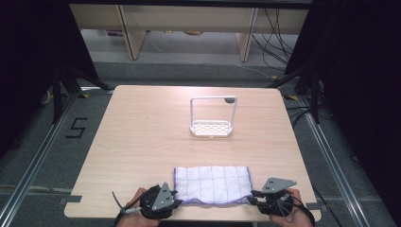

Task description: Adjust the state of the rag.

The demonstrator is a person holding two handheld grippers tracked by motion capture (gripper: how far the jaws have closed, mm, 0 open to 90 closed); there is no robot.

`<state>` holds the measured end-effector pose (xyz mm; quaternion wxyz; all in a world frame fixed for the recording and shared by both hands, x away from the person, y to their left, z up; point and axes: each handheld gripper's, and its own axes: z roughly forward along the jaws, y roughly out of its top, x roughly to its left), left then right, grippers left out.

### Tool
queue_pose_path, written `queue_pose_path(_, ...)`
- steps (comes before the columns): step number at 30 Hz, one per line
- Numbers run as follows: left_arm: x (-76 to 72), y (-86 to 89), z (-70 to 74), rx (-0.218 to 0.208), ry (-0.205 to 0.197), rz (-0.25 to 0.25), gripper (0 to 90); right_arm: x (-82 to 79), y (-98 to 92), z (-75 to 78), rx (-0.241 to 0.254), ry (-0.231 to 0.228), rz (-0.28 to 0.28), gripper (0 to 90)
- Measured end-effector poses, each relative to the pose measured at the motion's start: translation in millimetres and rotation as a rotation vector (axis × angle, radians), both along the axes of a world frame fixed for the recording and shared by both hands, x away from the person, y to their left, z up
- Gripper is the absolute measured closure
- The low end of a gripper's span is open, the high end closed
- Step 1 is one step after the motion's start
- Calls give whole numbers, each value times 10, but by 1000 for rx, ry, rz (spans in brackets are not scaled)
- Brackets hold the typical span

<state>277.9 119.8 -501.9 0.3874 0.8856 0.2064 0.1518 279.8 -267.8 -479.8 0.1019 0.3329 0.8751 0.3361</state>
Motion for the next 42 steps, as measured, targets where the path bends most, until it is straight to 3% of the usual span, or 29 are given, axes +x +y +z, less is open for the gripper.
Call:
queue_pose_path(1,7,23,37,-37,20,-1,518,-12,-14,41,48,-1,-13,528)
queue_pose_path(4,57,105,141,-79,12,-11,413,-23,-89,210,157,-56,-59,435)
queue_pose_path(6,142,159,182,-136,28,2,389,11,-134,287,193,-80,-113,422)
queue_pose_path(7,177,168,194,-141,30,23,383,49,-145,308,214,-65,-146,414)
queue_pose_path(8,177,168,194,-141,30,23,376,91,-159,312,207,-81,-157,407)
queue_pose_path(9,295,182,207,-138,25,61,373,133,-160,302,205,-69,-176,407)
queue_pose_path(10,357,183,208,-127,20,75,370,194,-171,277,196,-96,-180,407)
queue_pose_path(11,418,180,213,-124,24,96,367,227,-164,257,189,-73,-208,405)
queue_pose_path(15,655,176,219,-131,30,120,349,428,-131,143,145,-22,-230,407)
queue_pose_path(16,701,164,215,-139,34,130,346,497,-131,114,124,-44,-223,407)
queue_pose_path(17,744,150,205,-154,38,136,345,549,-122,99,107,-38,-223,407)
queue_pose_path(18,791,160,204,-135,41,126,344,586,-93,80,111,-26,-231,410)
queue_pose_path(21,878,123,144,-149,69,131,342,707,0,29,93,-10,-224,419)
queue_pose_path(22,904,124,125,-121,69,125,341,744,8,21,77,-21,-208,428)
queue_pose_path(24,925,112,94,-114,79,117,338,778,34,-8,76,-24,-199,437)
queue_pose_path(25,949,101,56,-90,82,113,338,820,98,-36,48,14,-204,463)
queue_pose_path(26,973,89,4,-74,87,107,344,840,110,-53,26,6,-189,478)
queue_pose_path(28,983,85,-23,-79,99,102,377,856,141,-78,28,-3,-184,490)
queue_pose_path(29,989,84,-46,-74,106,90,377,860,163,-68,10,22,-187,500)
queue_pose_path(30,990,75,-63,-76,112,88,404,875,191,-89,-2,14,-180,517)
queue_pose_path(32,994,76,-65,-64,103,69,563,898,230,-109,-18,17,-183,523)
queue_pose_path(33,989,71,-66,-70,93,46,621,929,256,-155,-25,3,-184,583)
queue_pose_path(35,981,58,-60,-30,73,10,714,944,272,-158,-43,15,-165,675)
queue_pose_path(37,967,38,-60,-14,73,-6,772,981,294,-181,-50,-29,-123,727)
queue_pose_path(38,956,33,-61,-15,88,2,794,984,297,-170,-44,-10,-125,745)
queue_pose_path(39,967,40,-58,-4,73,-11,819,986,295,-166,-38,10,-128,774)
queue_pose_path(42,932,48,-45,8,71,-10,847,1000,301,-169,-38,18,-117,827)
